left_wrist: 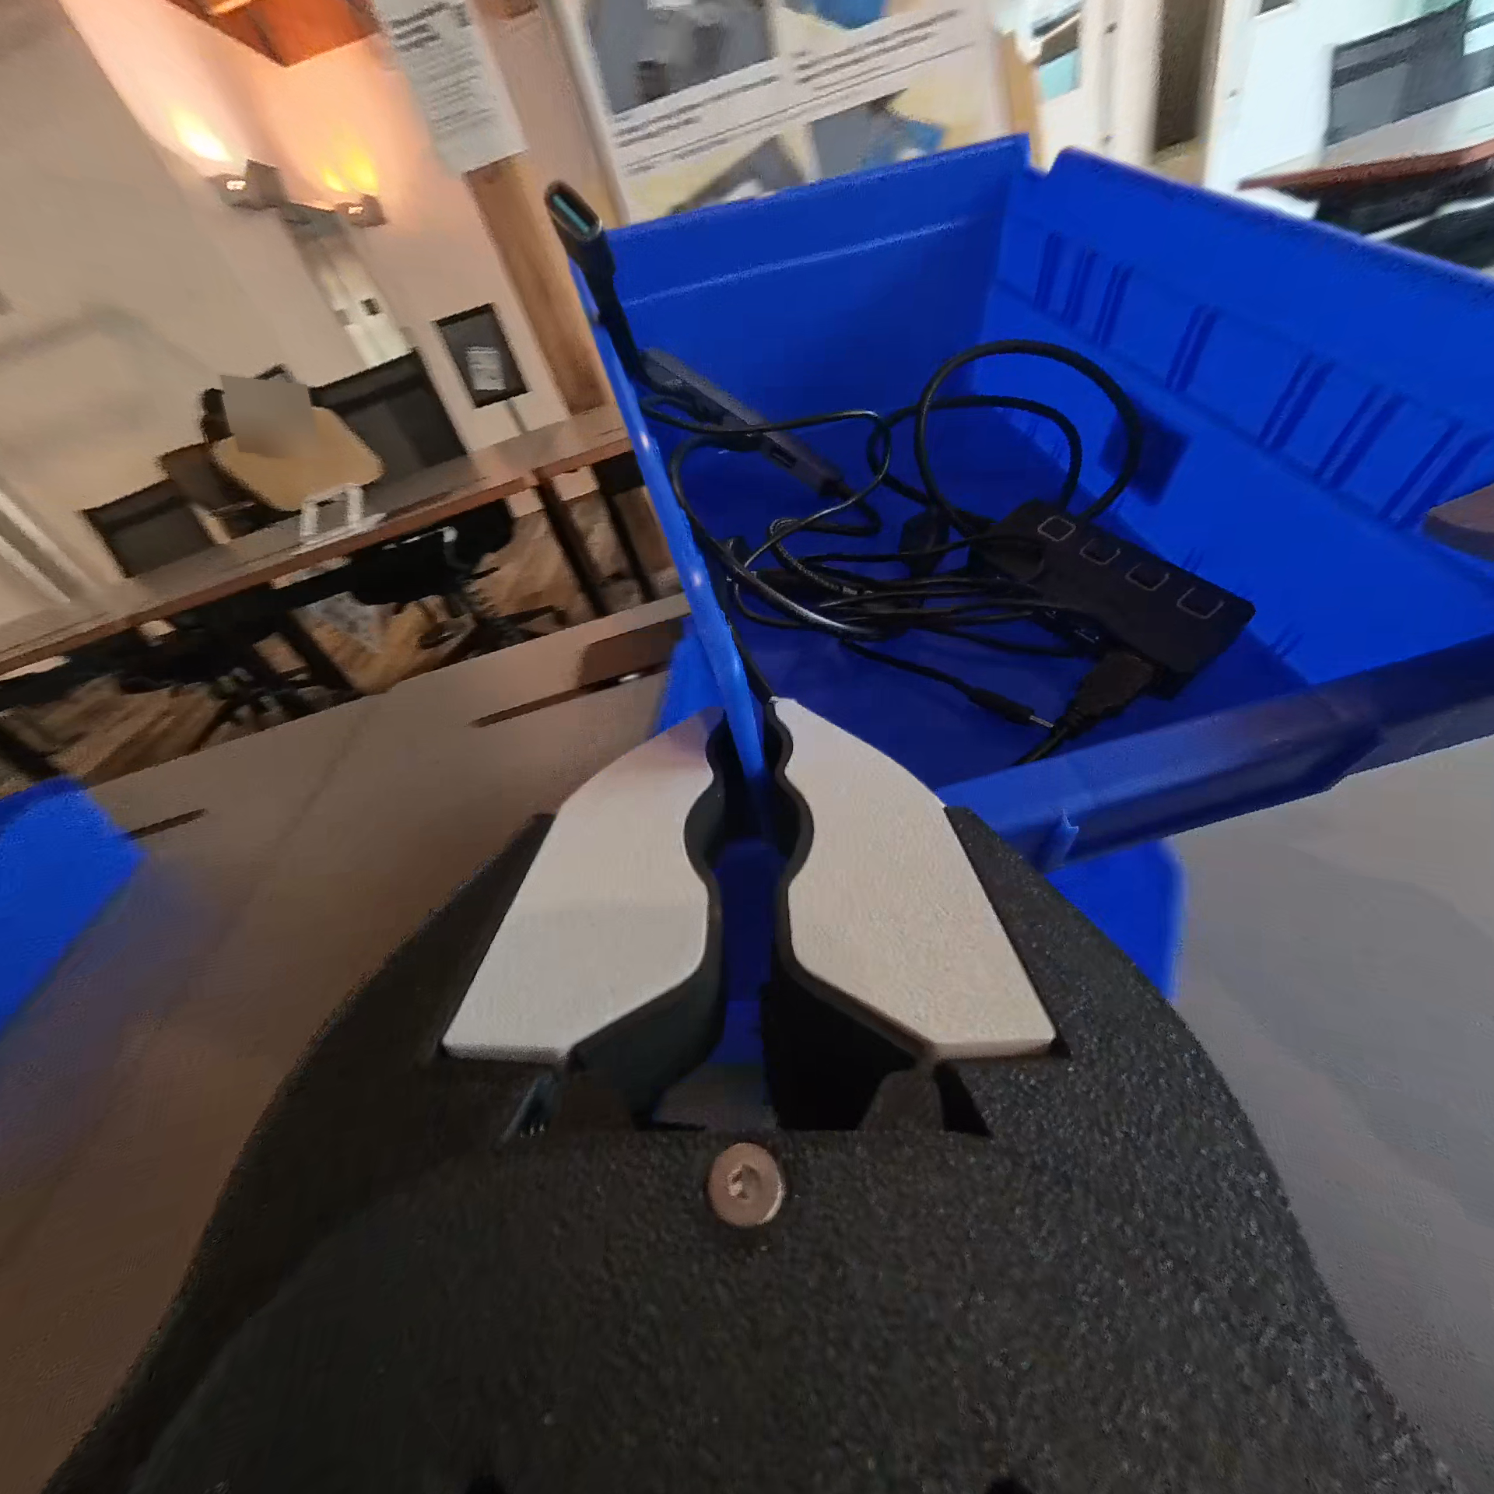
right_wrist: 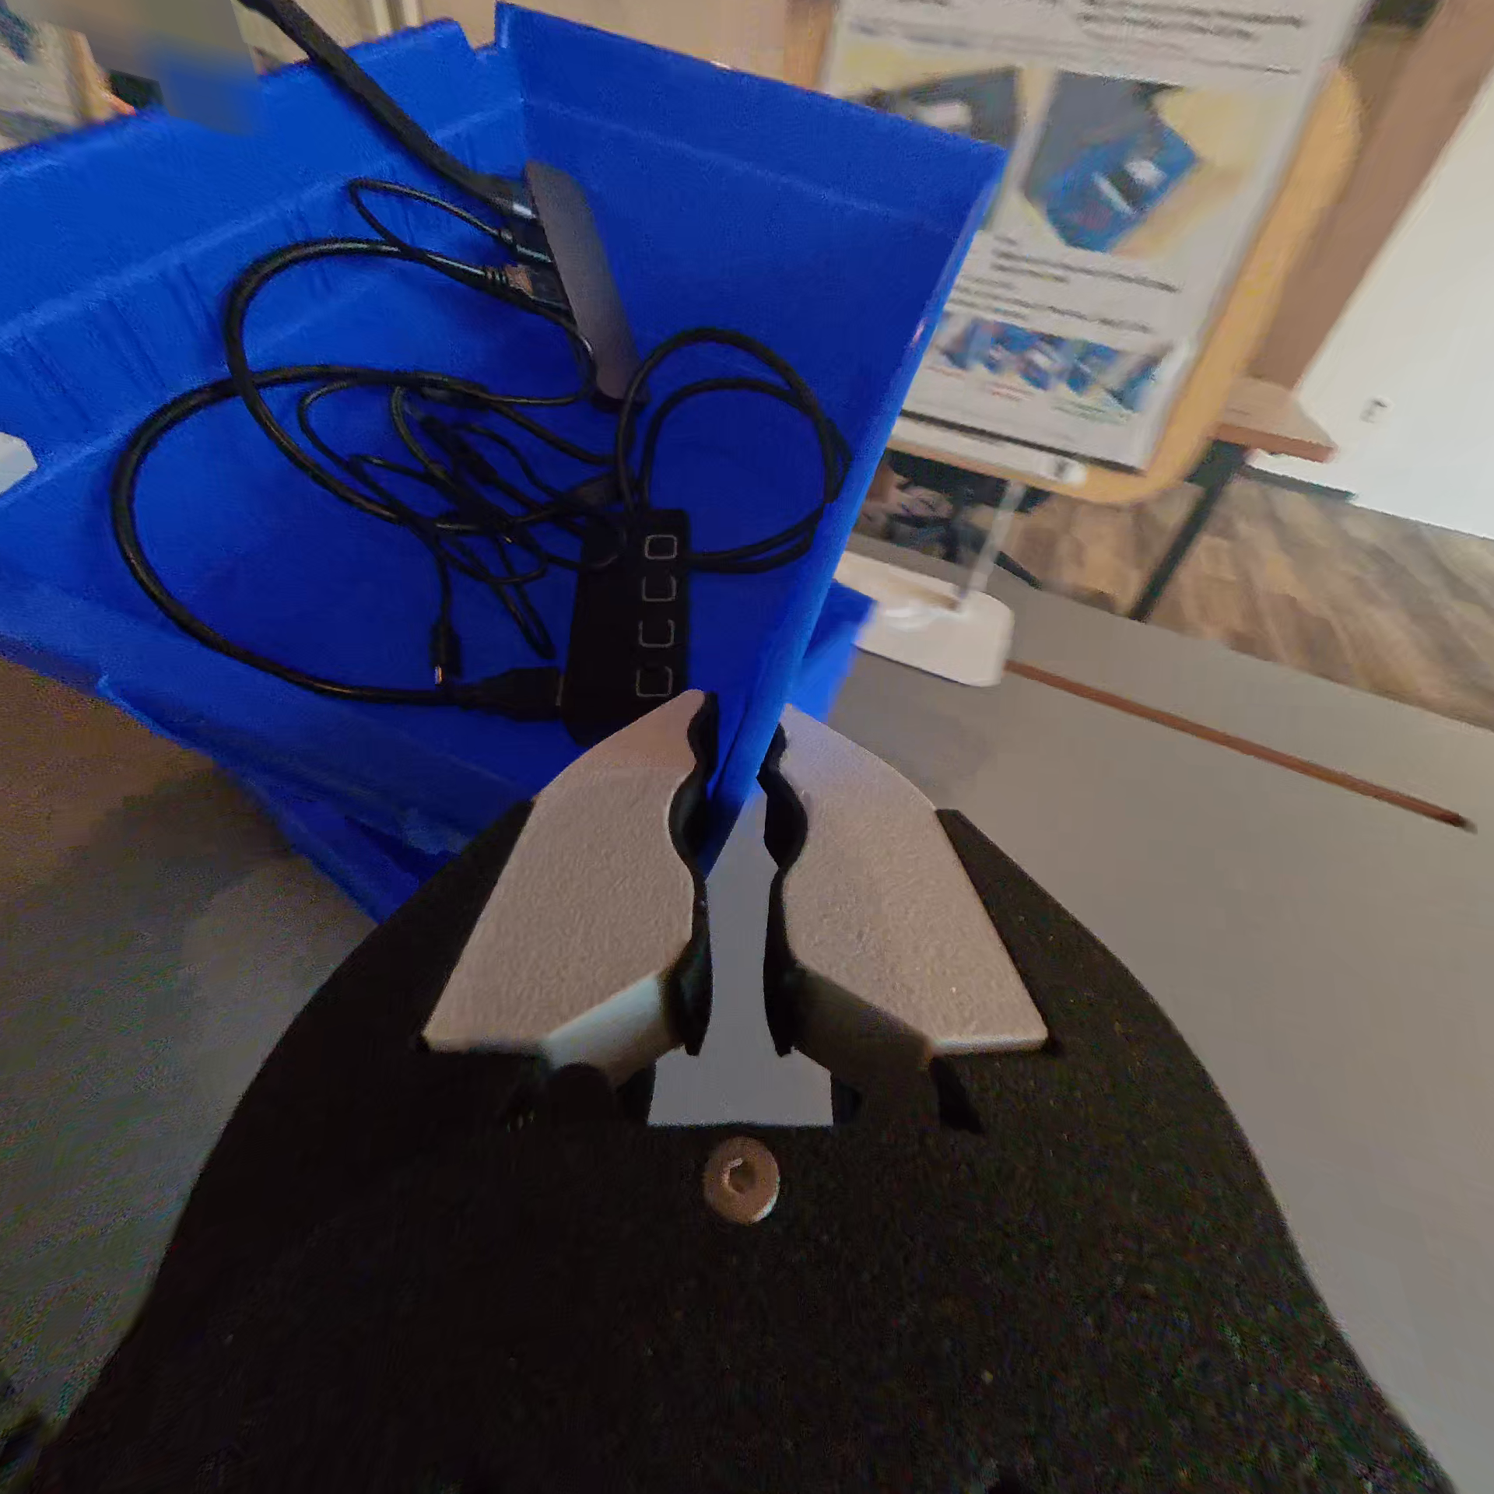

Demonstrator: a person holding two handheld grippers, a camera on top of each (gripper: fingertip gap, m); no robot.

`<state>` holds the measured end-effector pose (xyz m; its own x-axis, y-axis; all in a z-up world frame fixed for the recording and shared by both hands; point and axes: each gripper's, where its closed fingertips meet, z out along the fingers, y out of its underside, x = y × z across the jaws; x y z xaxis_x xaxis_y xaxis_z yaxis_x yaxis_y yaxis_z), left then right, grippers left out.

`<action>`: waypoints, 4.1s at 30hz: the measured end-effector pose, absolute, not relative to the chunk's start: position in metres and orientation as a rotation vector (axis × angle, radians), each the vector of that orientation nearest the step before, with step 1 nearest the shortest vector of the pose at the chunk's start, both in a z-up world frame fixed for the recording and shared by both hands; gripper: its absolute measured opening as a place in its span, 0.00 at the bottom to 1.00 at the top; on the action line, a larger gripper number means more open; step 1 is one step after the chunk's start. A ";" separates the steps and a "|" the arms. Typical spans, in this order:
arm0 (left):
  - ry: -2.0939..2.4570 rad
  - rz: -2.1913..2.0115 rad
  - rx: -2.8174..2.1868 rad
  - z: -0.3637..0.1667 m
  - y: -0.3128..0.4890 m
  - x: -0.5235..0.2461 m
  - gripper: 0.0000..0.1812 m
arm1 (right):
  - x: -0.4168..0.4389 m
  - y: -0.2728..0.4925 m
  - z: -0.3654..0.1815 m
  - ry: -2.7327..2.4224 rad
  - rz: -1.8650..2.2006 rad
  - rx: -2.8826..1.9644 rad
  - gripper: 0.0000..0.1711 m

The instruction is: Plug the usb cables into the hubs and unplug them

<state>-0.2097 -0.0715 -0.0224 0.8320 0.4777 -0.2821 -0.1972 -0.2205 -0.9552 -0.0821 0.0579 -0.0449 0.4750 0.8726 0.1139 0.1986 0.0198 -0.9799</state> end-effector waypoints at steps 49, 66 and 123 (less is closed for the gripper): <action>-0.680 0.917 -1.398 -0.023 -0.342 -0.388 0.28 | -0.223 -0.074 -0.168 -1.995 0.357 -0.977 0.48; -0.321 0.878 -1.571 -0.016 -0.242 -0.333 0.23 | -0.184 -0.028 -0.224 -2.148 0.008 -1.177 0.17; -0.308 0.708 -2.107 -0.175 -0.118 -0.304 0.08 | 0.181 0.184 -0.227 -2.116 -0.064 -1.200 0.17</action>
